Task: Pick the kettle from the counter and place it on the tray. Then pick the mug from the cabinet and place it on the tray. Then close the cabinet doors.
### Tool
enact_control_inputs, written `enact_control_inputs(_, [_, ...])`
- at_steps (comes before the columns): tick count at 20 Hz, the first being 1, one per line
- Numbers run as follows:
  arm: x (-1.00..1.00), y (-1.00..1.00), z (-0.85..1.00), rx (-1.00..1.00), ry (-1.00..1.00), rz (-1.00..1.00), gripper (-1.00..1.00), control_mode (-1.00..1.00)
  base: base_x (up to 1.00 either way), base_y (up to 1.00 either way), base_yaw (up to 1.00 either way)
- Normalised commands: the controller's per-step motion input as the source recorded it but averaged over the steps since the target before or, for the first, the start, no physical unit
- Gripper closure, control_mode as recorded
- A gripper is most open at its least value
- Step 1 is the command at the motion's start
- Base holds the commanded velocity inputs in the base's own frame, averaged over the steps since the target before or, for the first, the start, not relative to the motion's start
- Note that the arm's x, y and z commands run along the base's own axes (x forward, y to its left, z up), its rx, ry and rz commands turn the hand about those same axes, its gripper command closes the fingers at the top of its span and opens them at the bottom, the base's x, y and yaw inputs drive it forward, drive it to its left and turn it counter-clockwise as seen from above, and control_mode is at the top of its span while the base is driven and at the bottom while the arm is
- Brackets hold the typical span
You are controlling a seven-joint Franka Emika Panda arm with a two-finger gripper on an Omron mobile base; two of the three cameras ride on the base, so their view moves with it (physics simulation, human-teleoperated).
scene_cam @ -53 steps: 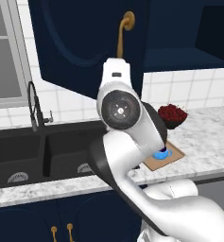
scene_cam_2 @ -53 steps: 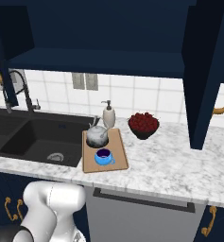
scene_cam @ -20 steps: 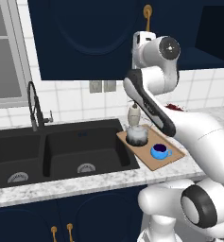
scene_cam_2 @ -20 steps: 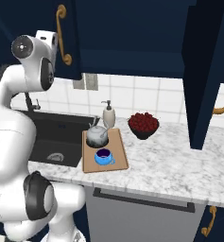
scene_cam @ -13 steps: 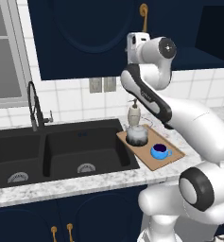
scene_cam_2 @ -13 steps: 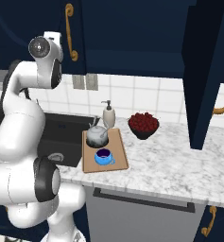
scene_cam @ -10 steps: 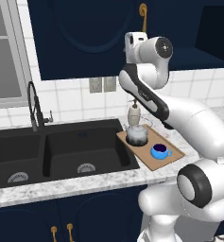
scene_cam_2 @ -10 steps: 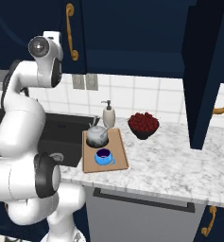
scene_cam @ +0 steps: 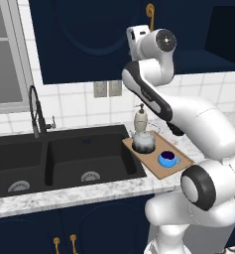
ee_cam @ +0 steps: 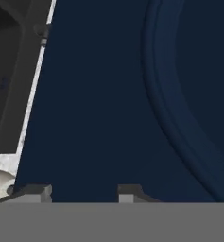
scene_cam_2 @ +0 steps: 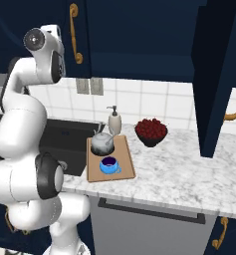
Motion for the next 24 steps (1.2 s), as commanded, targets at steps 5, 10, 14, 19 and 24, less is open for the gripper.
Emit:
enact_control_inputs(5, [-0.36, 0.20, -0.28, -0.12, 0.20, 0.00, -1.00, -1.00, 0.00, 0.00, 0.00])
enact_control_inputs(10, [-0.69, 0.04, -0.05, -0.01, 0.04, 0.00, -1.00, -1.00, 0.00, 0.00, 0.00])
enact_control_inputs(14, [-0.81, -0.05, 0.00, 0.00, 0.01, 0.00, -1.00, -1.00, 0.00, 0.00, 0.00])
enact_control_inputs(19, [-0.77, -0.13, -0.01, 0.00, 0.05, 0.00, -1.00, -1.00, 0.00, 0.00, 0.00])
enact_control_inputs(24, [-0.85, -0.25, 0.00, 0.00, 0.00, -0.02, -1.00, -1.00, 0.00, 0.00, 0.00])
